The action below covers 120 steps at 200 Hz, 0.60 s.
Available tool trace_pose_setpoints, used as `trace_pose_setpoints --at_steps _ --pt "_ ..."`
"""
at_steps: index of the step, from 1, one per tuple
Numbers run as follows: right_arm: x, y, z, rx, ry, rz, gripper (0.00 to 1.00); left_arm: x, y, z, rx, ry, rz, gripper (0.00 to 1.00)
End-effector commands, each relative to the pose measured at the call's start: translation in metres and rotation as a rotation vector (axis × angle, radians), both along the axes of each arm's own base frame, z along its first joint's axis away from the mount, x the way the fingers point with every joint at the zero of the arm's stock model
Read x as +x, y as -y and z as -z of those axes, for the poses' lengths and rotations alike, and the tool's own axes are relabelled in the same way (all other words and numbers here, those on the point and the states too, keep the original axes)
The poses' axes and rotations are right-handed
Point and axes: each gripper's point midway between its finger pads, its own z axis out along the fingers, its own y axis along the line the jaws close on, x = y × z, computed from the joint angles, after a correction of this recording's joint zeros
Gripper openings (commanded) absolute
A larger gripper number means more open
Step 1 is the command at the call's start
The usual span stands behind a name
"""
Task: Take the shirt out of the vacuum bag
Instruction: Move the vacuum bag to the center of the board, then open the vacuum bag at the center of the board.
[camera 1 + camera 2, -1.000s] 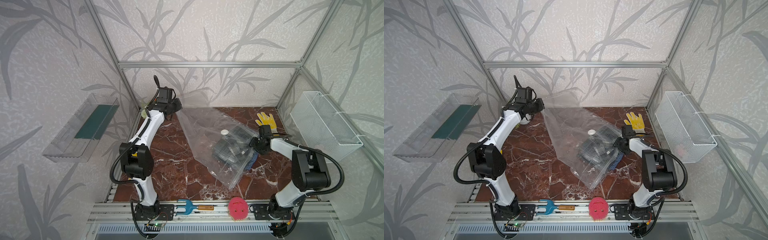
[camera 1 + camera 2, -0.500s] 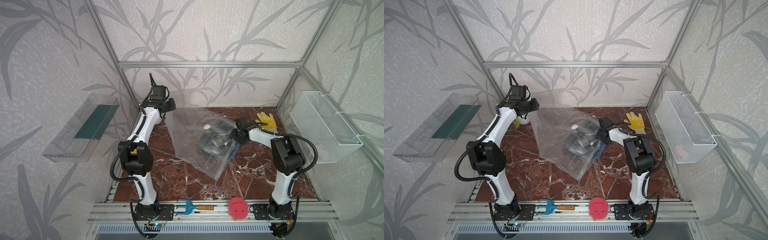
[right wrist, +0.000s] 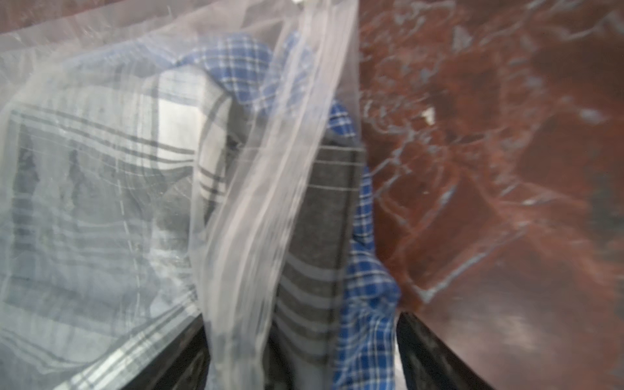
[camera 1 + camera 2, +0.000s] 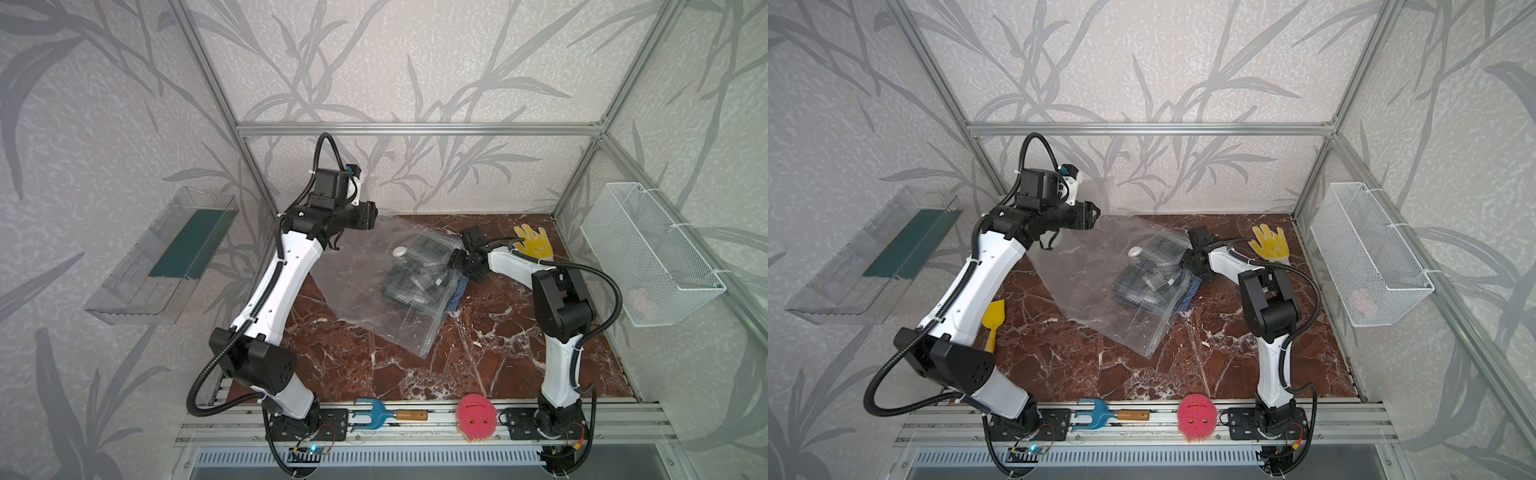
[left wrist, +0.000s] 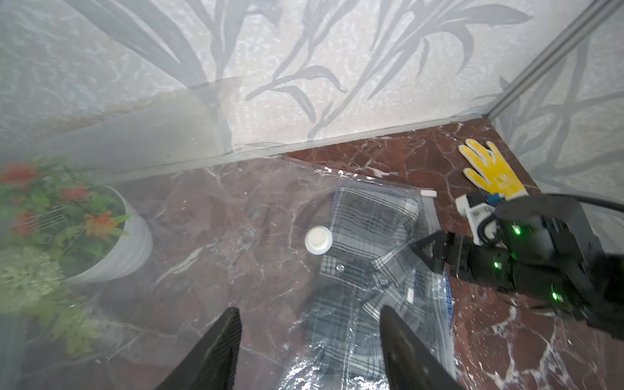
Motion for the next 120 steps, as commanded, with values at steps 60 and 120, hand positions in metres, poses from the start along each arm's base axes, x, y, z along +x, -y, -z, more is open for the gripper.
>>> trace_pose_setpoints --at_steps 60,120 --pt "-0.048 0.056 -0.086 -0.024 0.111 -0.238 0.84 -0.068 0.136 0.112 0.094 -0.222 0.343 0.69" --pt "-0.083 0.087 -0.079 0.062 0.113 -0.185 0.82 -0.084 0.209 0.187 0.227 -0.343 0.455 0.71"
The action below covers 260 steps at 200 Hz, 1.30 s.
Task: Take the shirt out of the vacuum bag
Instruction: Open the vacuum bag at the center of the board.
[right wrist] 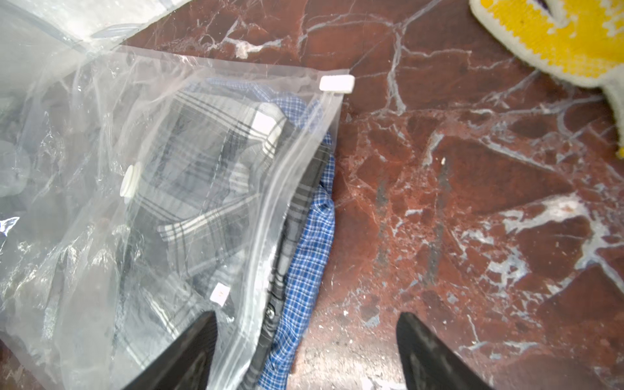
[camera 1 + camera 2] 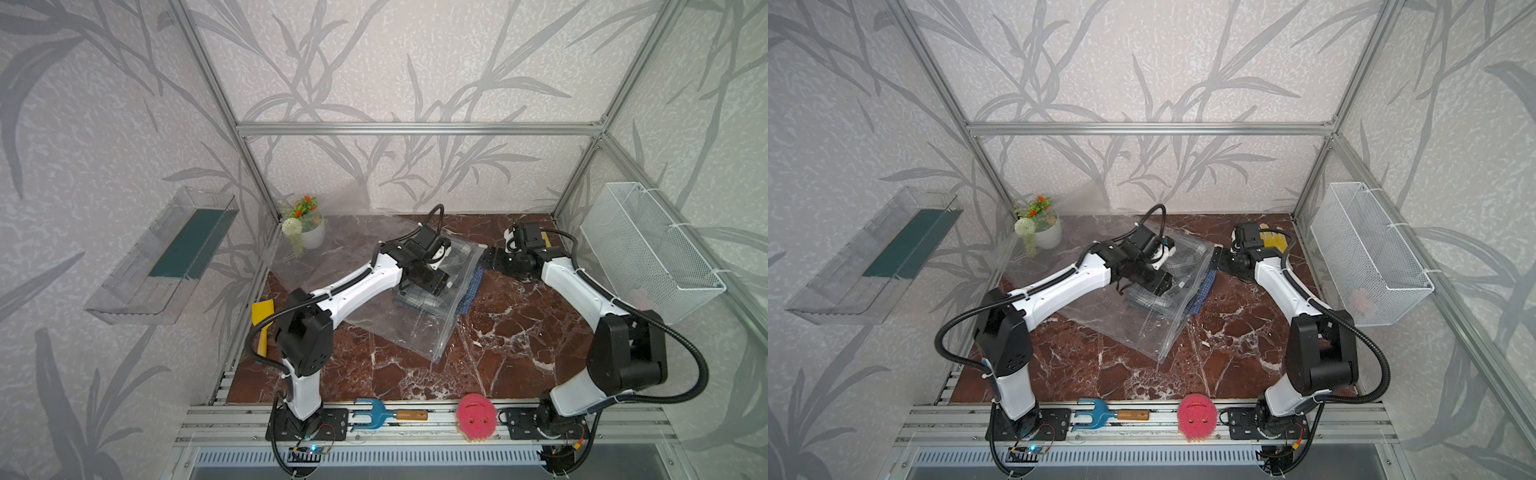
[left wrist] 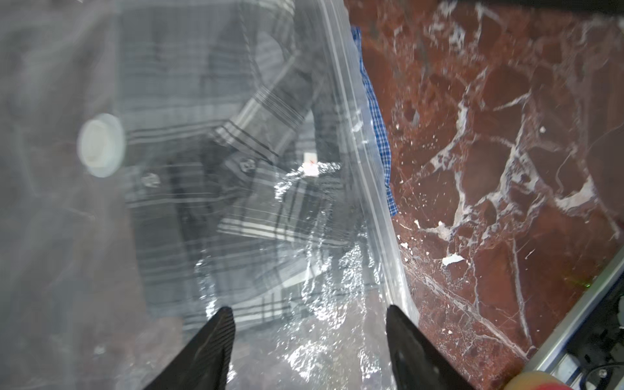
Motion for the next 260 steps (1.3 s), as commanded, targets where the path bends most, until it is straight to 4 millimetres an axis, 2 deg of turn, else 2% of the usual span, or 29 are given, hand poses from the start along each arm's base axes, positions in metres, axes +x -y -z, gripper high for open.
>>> trace_pose_setpoints --at_steps 1,32,56,58,62,70,122,145,180,218,247,260 --pt "-0.018 0.014 0.013 0.057 -0.037 0.011 0.82 0.004 0.011 -0.009 -0.006 0.028 0.003 0.71" --pt "-0.028 0.021 0.032 0.100 -0.059 0.026 0.79 -0.013 0.032 0.009 0.009 -0.021 0.053 0.72" --pt "-0.024 0.017 0.038 0.124 -0.059 0.016 0.79 -0.012 0.042 0.027 0.038 -0.029 0.054 0.73" --pt "-0.024 0.016 0.039 0.126 -0.060 0.015 0.79 -0.011 0.042 0.028 0.043 -0.028 0.054 0.73" --pt "-0.023 0.015 0.039 0.130 -0.059 0.013 0.79 -0.011 0.044 0.032 0.051 -0.029 0.053 0.84" --pt "-0.020 0.014 0.040 0.138 -0.055 0.012 0.81 -0.011 0.046 0.037 0.065 -0.028 0.058 0.86" --pt "-0.011 0.011 0.043 0.146 -0.040 -0.014 0.85 -0.001 0.048 0.065 0.142 -0.018 0.030 0.86" --pt "-0.010 0.009 0.045 0.161 -0.044 -0.016 0.85 0.011 0.040 0.071 0.216 0.020 -0.003 0.83" --pt "-0.012 0.005 0.050 0.187 -0.050 -0.020 0.81 0.022 0.030 0.060 0.258 0.065 -0.036 0.68" --pt "-0.013 -0.014 0.055 0.239 -0.046 -0.084 0.74 0.025 0.025 0.047 0.258 0.089 -0.061 0.33" --pt "-0.008 -0.033 0.059 0.301 -0.019 -0.137 0.68 0.032 0.018 0.027 0.251 0.131 -0.102 0.14" --pt "-0.004 -0.043 0.058 0.331 -0.002 -0.168 0.66 0.036 0.014 0.014 0.242 0.155 -0.115 0.09"
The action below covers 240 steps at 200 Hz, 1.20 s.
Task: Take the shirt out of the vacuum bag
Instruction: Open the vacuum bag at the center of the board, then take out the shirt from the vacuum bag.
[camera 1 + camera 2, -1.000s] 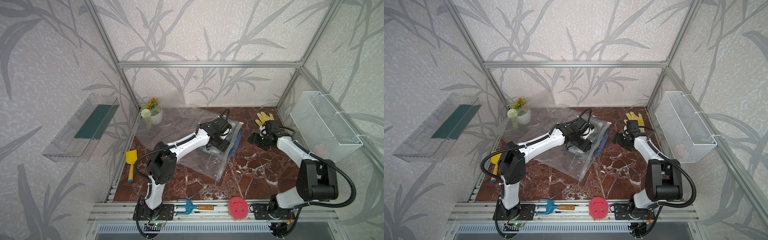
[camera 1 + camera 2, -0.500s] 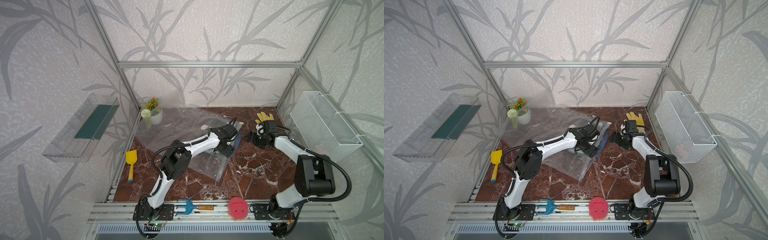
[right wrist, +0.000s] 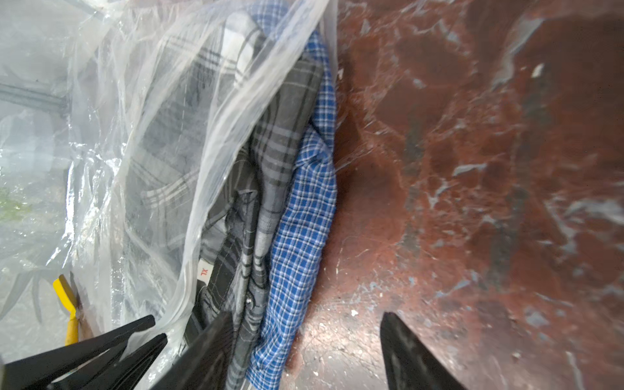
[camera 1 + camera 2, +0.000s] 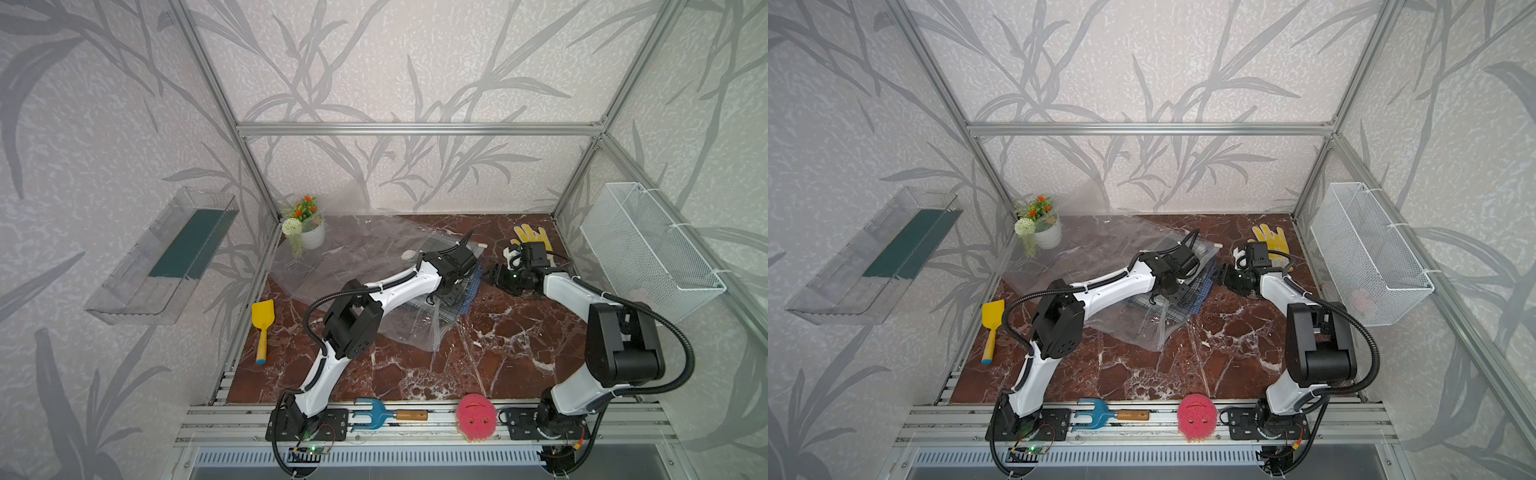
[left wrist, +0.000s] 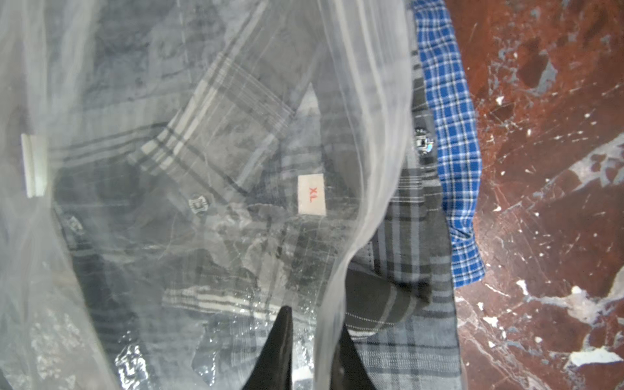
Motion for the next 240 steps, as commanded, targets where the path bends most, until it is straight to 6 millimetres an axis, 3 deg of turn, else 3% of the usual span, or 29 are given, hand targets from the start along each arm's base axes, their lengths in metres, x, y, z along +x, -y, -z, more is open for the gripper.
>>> trace_pose_setpoints --at_steps 1,18,22,46,83,119,166,240 --pt "0.008 -0.023 -0.002 0.085 0.045 -0.064 0.65 0.013 -0.014 -0.052 -0.022 0.094 -0.048 0.09" --pt "0.014 -0.034 -0.004 0.088 0.071 -0.097 0.64 0.018 -0.019 -0.066 -0.048 0.112 -0.067 0.06" --pt "0.015 -0.037 0.005 0.087 0.051 -0.101 0.64 0.018 -0.020 -0.069 -0.053 0.113 -0.070 0.05" --pt "0.026 -0.045 0.018 0.108 0.032 -0.102 0.63 0.020 -0.023 -0.082 -0.081 0.123 -0.081 0.03" --pt "0.031 -0.061 0.027 0.107 0.023 -0.135 0.61 0.018 -0.026 -0.082 -0.090 0.111 -0.086 0.03" --pt "0.030 -0.057 0.020 0.041 0.025 -0.120 0.58 0.017 -0.027 -0.075 -0.088 0.095 -0.086 0.02" --pt "0.024 -0.040 -0.008 -0.066 0.058 -0.101 0.56 0.020 -0.026 -0.068 -0.111 0.072 -0.092 0.02" --pt "0.029 -0.056 0.001 0.029 0.057 -0.104 0.54 0.020 -0.027 -0.070 -0.121 0.069 -0.093 0.01"
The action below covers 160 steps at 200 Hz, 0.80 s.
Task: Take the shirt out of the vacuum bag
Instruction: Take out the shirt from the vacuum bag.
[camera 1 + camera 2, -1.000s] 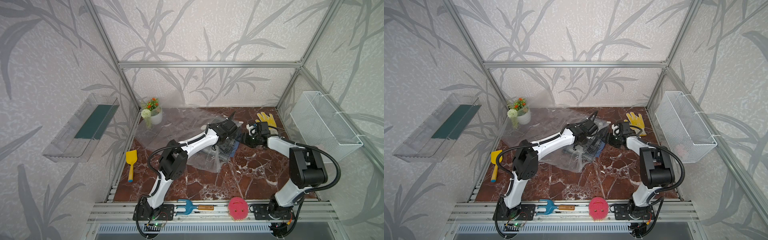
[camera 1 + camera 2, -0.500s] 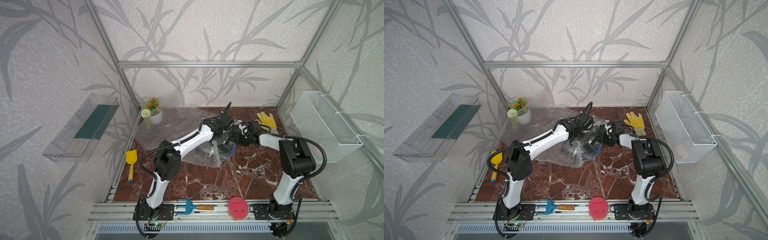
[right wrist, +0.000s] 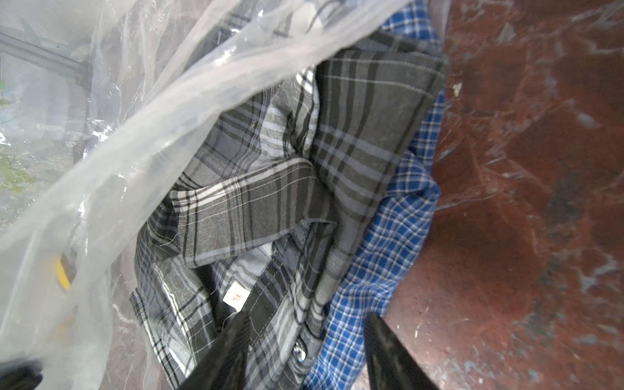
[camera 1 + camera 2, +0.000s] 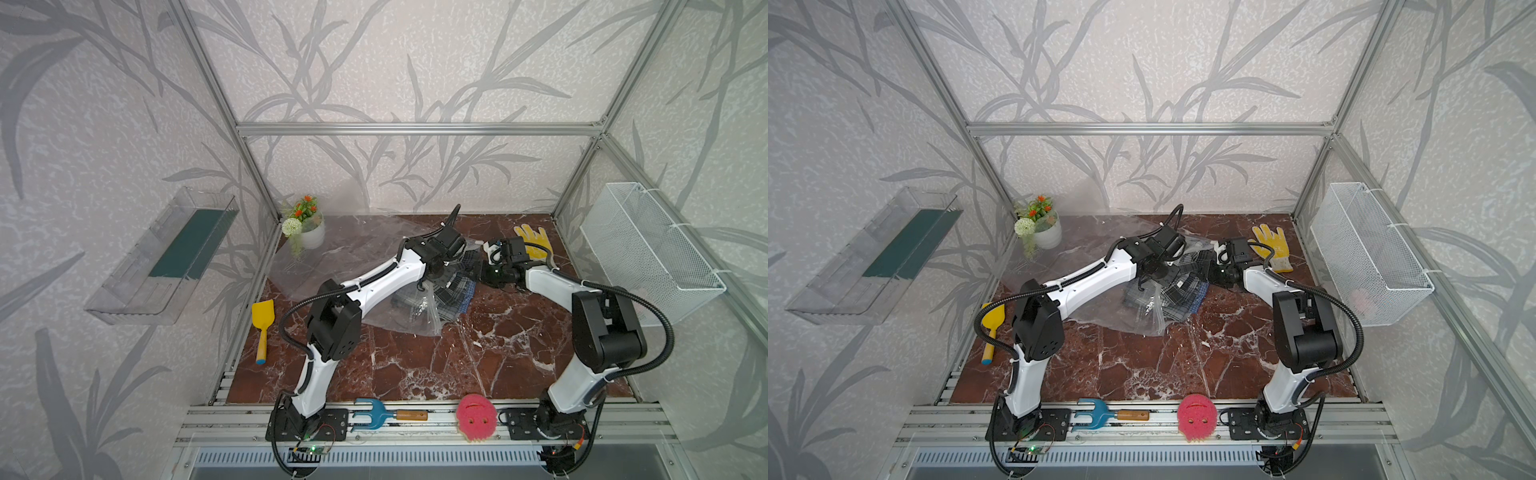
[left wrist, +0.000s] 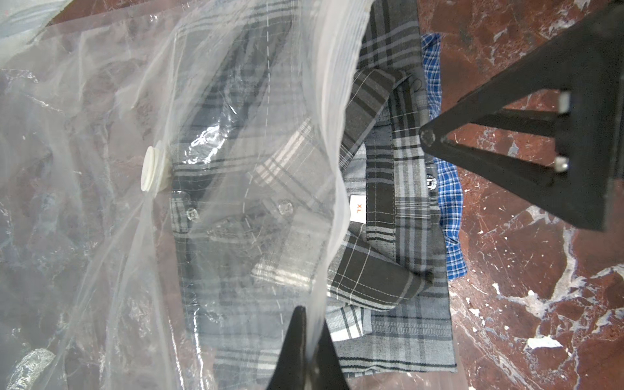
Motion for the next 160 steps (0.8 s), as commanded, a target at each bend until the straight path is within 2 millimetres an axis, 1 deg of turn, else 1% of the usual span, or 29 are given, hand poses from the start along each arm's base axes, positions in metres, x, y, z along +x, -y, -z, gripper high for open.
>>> trace_pose_setpoints --at_steps 1,26,59,89,160 --pt "0.005 -0.010 0.001 0.042 0.003 -0.011 0.54 0.000 -0.006 -0.011 -0.020 0.009 -0.019 0.01" --pt "0.009 -0.018 0.001 0.045 0.006 -0.028 0.53 0.000 -0.006 -0.010 -0.024 0.003 -0.021 0.01" --pt "0.009 -0.018 0.014 0.032 -0.023 -0.025 0.52 -0.001 -0.006 -0.010 -0.028 0.001 -0.023 0.01" --pt "0.010 -0.023 0.021 0.050 -0.035 -0.027 0.52 0.000 -0.008 -0.009 -0.029 -0.004 -0.023 0.01" --pt "0.016 -0.027 0.020 0.031 -0.035 -0.027 0.48 0.001 -0.011 -0.007 -0.035 -0.013 -0.032 0.00"
